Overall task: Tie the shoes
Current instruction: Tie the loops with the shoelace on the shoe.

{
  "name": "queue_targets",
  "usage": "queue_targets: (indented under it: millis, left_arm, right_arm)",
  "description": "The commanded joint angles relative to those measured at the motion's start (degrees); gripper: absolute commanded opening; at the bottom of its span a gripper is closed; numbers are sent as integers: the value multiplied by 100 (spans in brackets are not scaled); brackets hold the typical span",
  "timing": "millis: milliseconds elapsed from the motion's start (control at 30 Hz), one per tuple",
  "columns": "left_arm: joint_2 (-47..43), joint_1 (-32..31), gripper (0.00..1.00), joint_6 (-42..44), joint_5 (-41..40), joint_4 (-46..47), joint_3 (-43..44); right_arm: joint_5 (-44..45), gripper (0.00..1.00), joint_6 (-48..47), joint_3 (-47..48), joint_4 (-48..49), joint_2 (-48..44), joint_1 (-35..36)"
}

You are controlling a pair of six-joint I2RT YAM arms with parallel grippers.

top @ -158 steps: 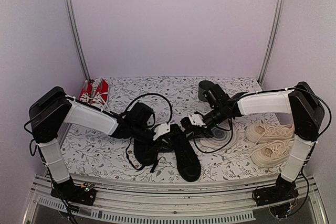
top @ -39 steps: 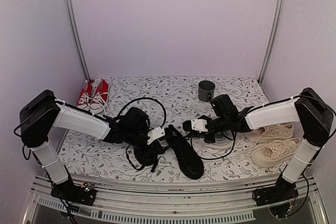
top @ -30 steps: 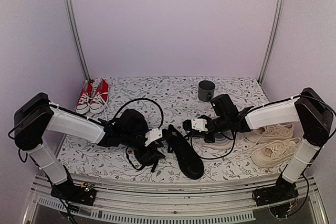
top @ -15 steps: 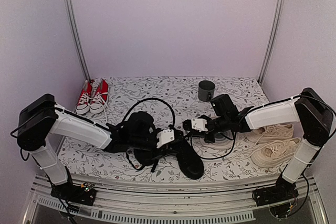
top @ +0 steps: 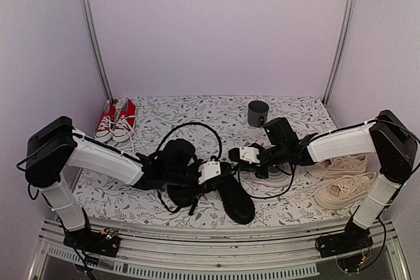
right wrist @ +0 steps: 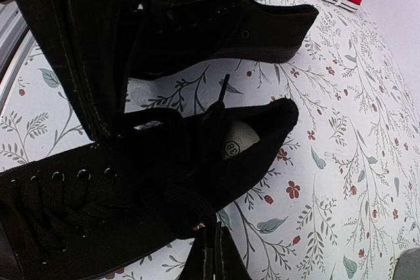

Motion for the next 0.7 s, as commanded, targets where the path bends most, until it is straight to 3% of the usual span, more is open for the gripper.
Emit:
queue_targets:
  millis: [0, 333, 367, 467, 667]
  left_arm:
    - [-348, -27, 0, -224, 211, -179, -301]
    - [-296, -33, 0, -460, 290, -167, -489]
    - [-268, -33, 0, -467, 246, -158, -466]
    - [-200, -32, 0, -465, 156, -111, -384]
    - [-180, -30, 0, -463, 110, 100, -406]
  right_arm:
    - [-115, 1, 502, -113, 270, -304, -4]
    - [-98, 1, 662, -64, 293, -182, -3]
    - [-90, 3, 668, -56, 273, -172, -2]
    - [-44, 26, 852, -30, 258, -227, -18]
    - [-626, 45, 2185, -400, 972, -1120, -360]
